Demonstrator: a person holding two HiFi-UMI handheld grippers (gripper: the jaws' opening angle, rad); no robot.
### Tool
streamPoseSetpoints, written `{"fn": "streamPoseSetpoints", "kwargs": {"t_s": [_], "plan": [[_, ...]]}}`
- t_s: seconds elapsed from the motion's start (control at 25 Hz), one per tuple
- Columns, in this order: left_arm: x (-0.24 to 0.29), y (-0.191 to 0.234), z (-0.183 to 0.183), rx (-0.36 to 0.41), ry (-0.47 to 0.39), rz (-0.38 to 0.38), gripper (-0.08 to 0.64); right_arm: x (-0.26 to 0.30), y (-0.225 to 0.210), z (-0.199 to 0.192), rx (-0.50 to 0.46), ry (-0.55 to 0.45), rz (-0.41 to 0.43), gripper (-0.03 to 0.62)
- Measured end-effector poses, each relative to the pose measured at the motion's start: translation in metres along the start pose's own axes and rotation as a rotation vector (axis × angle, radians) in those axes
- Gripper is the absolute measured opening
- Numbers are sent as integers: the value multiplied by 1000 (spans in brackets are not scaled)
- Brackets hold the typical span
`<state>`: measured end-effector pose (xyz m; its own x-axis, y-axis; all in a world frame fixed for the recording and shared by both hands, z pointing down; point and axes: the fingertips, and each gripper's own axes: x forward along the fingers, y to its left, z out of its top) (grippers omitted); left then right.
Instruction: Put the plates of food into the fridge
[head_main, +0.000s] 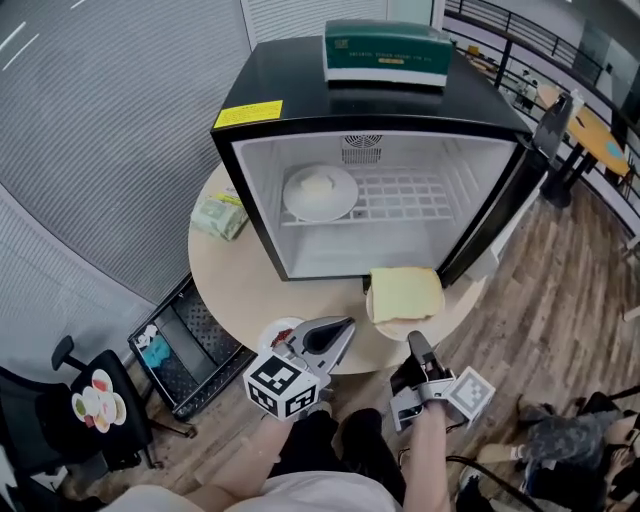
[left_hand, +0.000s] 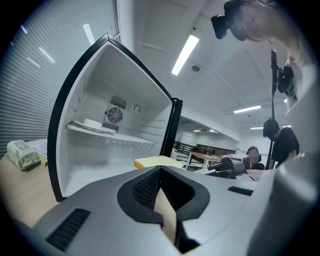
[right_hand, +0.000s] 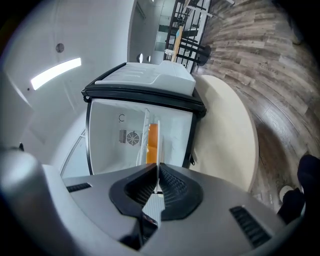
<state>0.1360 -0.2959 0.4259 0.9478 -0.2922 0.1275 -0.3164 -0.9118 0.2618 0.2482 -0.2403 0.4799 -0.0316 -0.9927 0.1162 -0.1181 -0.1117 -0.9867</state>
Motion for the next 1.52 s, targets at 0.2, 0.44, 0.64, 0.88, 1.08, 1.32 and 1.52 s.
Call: {"fn": "streamPoseSetpoints", "kwargs": {"t_s": [0.2,0.44,0.64,0.88,1.08,1.32,1.52], "plan": [[3,4,14,0,-10,7,4,7,23,13,22,2,7,17],[18,6,33,-5,-20,-12,5,21,53,31,42,-7,35,17],[31,15,53,13,-34,-49,4,43,75,44,64,-3,76,17],[43,33,72,-8,-60,-47,4,75,88,57,61,10,80,17],[51,39,74,-25,-60,-53,4,99,92,65,60,14,74,17],[60,48,71,-39,-50,-52,3,125,91,72,58,23,52,17],[66,52,69,-54,-45,-58,4,143,86,75,68,24,32,17]]}}
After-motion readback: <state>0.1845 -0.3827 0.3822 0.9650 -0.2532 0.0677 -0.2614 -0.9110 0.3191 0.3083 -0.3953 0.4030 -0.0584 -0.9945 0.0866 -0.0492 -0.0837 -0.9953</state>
